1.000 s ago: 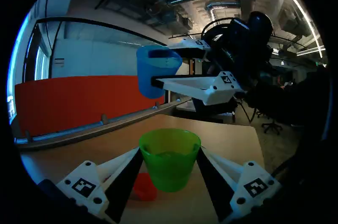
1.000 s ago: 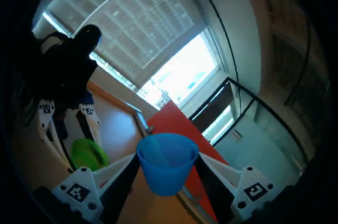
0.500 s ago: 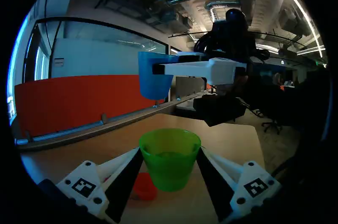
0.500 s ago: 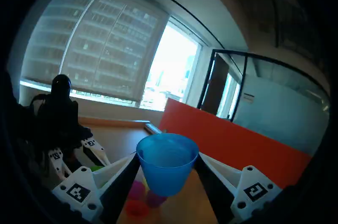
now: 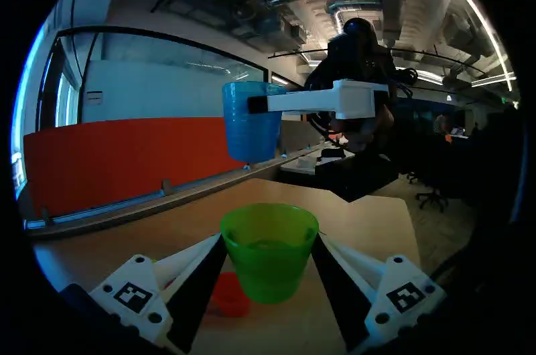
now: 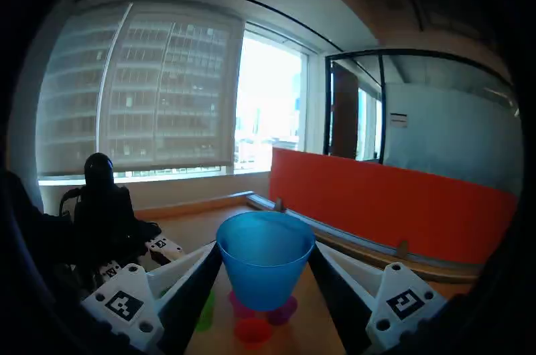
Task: Pour water
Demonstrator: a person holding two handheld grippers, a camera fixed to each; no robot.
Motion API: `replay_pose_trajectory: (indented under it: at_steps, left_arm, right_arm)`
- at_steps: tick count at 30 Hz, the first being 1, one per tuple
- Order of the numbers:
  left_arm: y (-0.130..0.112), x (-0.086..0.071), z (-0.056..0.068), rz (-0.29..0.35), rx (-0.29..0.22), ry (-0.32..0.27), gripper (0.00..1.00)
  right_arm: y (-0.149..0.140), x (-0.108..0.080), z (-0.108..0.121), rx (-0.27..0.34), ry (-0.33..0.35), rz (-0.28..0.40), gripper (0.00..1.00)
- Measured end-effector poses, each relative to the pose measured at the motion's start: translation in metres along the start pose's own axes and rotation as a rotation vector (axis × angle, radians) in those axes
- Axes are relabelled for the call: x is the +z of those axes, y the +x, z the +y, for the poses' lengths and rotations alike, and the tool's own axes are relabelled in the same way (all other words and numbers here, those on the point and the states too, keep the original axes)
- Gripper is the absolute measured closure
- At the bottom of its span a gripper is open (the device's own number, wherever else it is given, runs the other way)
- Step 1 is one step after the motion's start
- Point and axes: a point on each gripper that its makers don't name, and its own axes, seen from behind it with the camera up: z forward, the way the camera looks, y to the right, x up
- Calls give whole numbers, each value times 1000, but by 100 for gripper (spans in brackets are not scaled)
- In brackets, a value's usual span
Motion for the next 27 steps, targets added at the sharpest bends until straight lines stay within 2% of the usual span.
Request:
replay_pose_trajectory:
  at_steps: [7,15,27]
  left_arm:
    - [-4,-2,-2,-24,4,3,15]
    - [-17,-4,-6,-82,12,4,15]
    - [-44,-8,-23,-191,25,45,14]
  right_arm:
    - [-3,-2,4,-5,-5,-12,10]
    - [-13,-5,7,-13,-3,-35,10]
    - [-41,-7,11,-39,11,-91,9]
